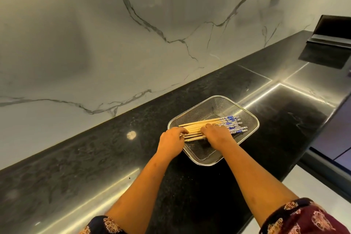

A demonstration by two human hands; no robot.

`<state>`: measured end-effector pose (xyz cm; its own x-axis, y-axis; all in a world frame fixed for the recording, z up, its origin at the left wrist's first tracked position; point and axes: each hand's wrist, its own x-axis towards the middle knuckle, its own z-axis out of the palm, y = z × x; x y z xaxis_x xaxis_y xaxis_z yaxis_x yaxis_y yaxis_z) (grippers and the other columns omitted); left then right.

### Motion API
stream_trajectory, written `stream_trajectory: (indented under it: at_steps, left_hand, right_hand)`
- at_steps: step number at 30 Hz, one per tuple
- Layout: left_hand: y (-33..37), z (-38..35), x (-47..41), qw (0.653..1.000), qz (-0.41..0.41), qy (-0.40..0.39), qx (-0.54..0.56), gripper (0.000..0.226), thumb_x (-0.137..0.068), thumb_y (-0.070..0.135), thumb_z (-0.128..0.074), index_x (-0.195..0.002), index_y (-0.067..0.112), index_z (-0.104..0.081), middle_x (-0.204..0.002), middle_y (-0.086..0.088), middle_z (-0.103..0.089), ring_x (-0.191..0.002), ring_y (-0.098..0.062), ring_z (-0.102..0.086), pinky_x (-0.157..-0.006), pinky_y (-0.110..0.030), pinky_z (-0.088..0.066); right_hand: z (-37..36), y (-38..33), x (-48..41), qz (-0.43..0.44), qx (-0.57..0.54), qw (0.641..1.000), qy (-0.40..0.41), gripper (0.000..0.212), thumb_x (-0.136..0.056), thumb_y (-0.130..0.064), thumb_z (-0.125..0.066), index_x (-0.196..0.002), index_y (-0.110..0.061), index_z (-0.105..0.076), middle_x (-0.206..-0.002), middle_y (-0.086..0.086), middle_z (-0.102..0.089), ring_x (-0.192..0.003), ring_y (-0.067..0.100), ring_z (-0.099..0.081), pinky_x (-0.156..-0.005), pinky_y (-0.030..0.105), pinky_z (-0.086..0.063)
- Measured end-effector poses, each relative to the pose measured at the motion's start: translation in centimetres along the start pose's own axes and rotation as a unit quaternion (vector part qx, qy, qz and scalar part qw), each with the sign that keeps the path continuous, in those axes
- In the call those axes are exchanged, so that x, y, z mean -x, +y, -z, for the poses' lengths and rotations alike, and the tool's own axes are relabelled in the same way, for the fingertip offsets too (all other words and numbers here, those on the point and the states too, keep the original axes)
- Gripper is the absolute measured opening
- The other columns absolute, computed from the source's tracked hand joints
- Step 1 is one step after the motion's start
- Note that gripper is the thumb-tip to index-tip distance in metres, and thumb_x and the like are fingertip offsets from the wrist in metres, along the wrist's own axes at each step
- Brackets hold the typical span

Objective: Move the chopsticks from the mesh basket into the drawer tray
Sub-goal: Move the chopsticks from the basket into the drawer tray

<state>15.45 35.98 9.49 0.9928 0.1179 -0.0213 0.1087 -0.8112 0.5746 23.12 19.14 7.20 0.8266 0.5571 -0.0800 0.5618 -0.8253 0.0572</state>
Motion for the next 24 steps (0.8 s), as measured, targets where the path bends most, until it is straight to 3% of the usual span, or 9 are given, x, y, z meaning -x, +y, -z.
stream_trajectory:
  at_steps: [5,9,14,16,18,20,22,24]
  left_hand:
    - [0.0,0.1,0.5,0.998,0.015,0.036,0.052,0.033,-0.09,0.008,-0.048,-0.113,0.026,-0.065,-0.121,-0.002,-0.06,-0.086,-0.014,-0.059,-0.085,-0.032,-0.052]
    - [-0.1,0.5,0.9,0.992,0.013,0.075,0.103,0.033,-0.09,0.005,-0.048,-0.114,0.022,-0.064,-0.12,-0.002,-0.061,-0.104,-0.017,-0.058,-0.095,-0.036,-0.049]
    - [0.0,1.3,1.1,0.955,0.032,0.165,0.245,0.033,-0.091,0.004,-0.05,-0.118,0.021,-0.06,-0.124,-0.003,-0.058,-0.115,-0.019,-0.054,-0.1,-0.036,-0.047]
    - [0.6,2.1,1.3,0.926,0.041,0.181,0.329,0.041,-0.094,0.007,-0.049,-0.131,0.023,-0.049,-0.136,-0.003,-0.049,-0.123,-0.018,-0.048,-0.102,-0.033,-0.043]
    - [1.7,3.1,1.4,0.892,0.038,0.173,0.415,0.054,-0.096,0.012,-0.047,-0.145,0.026,-0.029,-0.147,0.0,-0.037,-0.132,-0.017,-0.039,-0.107,-0.034,-0.036]
    - [2.8,4.3,1.3,0.864,0.034,0.152,0.478,0.058,-0.097,0.016,-0.045,-0.148,0.025,-0.018,-0.153,-0.001,-0.027,-0.138,-0.019,-0.031,-0.107,-0.031,-0.031]
    - [3.8,5.4,1.4,0.861,0.028,0.115,0.495,0.054,-0.098,0.02,-0.045,-0.147,0.022,-0.022,-0.153,-0.001,-0.029,-0.138,-0.02,-0.032,-0.104,-0.03,-0.03]
    - [4.5,6.3,1.4,0.863,0.01,0.063,0.5,0.046,-0.097,0.024,-0.046,-0.141,0.019,-0.036,-0.143,-0.003,-0.045,-0.131,-0.02,-0.042,-0.103,-0.032,-0.033]
  right_hand:
    - [0.7,-0.1,0.2,0.016,0.03,0.999,-0.031,0.026,-0.096,-0.015,-0.042,-0.121,-0.018,-0.048,-0.123,0.01,-0.054,-0.113,0.03,-0.053,-0.093,0.045,-0.042]
    - [1.7,-0.4,0.5,0.015,0.068,0.995,-0.072,0.03,-0.097,-0.011,-0.038,-0.126,-0.014,-0.048,-0.128,0.013,-0.052,-0.118,0.031,-0.051,-0.099,0.046,-0.039]
    - [4.6,-0.7,0.6,0.01,-0.088,0.996,-0.02,0.019,-0.095,-0.012,-0.039,-0.112,-0.012,-0.048,-0.11,0.016,-0.063,-0.097,0.032,-0.06,-0.085,0.041,-0.048]
    - [6.2,-1.0,0.3,0.013,-0.179,0.984,0.022,0.015,-0.096,-0.013,-0.042,-0.106,-0.013,-0.052,-0.101,0.013,-0.065,-0.087,0.029,-0.062,-0.079,0.042,-0.051]
    - [7.7,-1.6,0.1,0.001,-0.307,0.949,0.066,0.017,-0.098,-0.015,-0.044,-0.111,-0.014,-0.054,-0.095,0.007,-0.067,-0.082,0.021,-0.064,-0.078,0.038,-0.053]
    - [9.3,-2.2,0.1,-0.022,-0.47,0.877,0.096,0.018,-0.097,-0.014,-0.047,-0.114,-0.013,-0.054,-0.09,0.003,-0.068,-0.077,0.013,-0.066,-0.081,0.035,-0.056]
    - [10.8,-2.7,0.4,-0.031,-0.605,0.791,0.081,0.017,-0.097,-0.015,-0.05,-0.113,-0.013,-0.054,-0.088,0.001,-0.069,-0.074,0.012,-0.07,-0.074,0.031,-0.058]
    - [11.9,-3.1,0.9,-0.021,-0.683,0.729,0.026,0.016,-0.095,-0.018,-0.053,-0.111,-0.017,-0.056,-0.085,0.0,-0.071,-0.073,0.012,-0.072,-0.065,0.028,-0.057]
